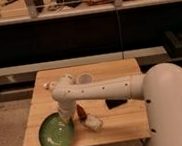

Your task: Drag the ceramic bowl in a circle

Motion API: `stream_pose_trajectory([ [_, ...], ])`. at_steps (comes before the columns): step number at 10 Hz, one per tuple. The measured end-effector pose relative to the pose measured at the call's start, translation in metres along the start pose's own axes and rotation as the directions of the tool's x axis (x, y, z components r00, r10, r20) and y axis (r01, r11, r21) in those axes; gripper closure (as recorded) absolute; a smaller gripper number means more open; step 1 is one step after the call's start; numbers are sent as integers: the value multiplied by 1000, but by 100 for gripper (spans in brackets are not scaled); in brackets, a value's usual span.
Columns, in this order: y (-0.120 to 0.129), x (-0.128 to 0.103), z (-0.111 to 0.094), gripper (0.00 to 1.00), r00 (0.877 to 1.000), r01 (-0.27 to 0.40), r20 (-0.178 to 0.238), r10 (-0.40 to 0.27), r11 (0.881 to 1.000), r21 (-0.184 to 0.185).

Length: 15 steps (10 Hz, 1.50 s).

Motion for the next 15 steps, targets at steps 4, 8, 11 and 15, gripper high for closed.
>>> stream_pose_trajectory([
  [4, -43, 15, -10, 100, 998, 61, 3, -62, 997, 35],
  [8, -66, 71, -28, 100, 990, 139, -16, -138, 986, 87],
  [11, -73, 129, -14, 100, 979, 197, 28, -201, 973, 120],
  [15, -35, 181, 17, 100, 981, 168, 74, -177, 979, 114],
])
